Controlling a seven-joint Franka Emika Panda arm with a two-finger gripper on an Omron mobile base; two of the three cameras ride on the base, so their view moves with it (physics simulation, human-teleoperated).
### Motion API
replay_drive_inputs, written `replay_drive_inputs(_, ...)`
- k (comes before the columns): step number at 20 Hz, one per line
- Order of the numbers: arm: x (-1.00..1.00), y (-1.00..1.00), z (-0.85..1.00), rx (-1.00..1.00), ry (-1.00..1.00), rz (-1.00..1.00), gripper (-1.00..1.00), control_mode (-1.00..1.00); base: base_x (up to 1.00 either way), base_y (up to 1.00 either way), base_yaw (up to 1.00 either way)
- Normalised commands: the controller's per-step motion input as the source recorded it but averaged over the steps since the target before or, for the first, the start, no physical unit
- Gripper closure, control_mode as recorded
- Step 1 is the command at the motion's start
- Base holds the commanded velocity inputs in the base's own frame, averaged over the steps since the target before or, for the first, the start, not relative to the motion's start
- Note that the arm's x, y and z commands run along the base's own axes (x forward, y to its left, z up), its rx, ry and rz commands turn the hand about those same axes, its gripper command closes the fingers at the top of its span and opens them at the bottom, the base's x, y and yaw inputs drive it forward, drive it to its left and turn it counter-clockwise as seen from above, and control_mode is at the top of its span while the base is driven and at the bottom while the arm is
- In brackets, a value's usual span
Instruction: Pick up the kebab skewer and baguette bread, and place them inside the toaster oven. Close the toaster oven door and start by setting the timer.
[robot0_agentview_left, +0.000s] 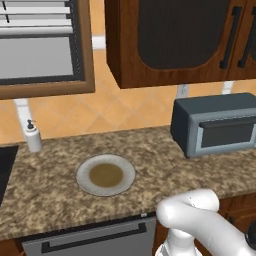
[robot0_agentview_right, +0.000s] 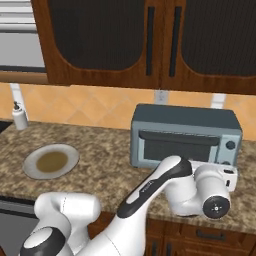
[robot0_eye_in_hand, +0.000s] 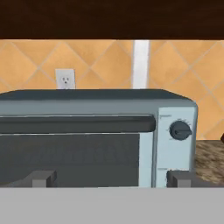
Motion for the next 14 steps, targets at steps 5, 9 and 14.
replay_drive_inputs(5,0.00,0.00,0.00,0.00,0.00,0.00,-1.00,1.00,0.23,-0.31,-0.07)
replay_drive_inputs(9,0.00,0.00,0.00,0.00,0.00,0.00,-1.00,1.00,0.27,-0.43,-0.03)
replay_drive_inputs(14,0.00,0.00,0.00,0.00,0.00,0.00,-1.00,1.00,0.13,-0.49,0.00)
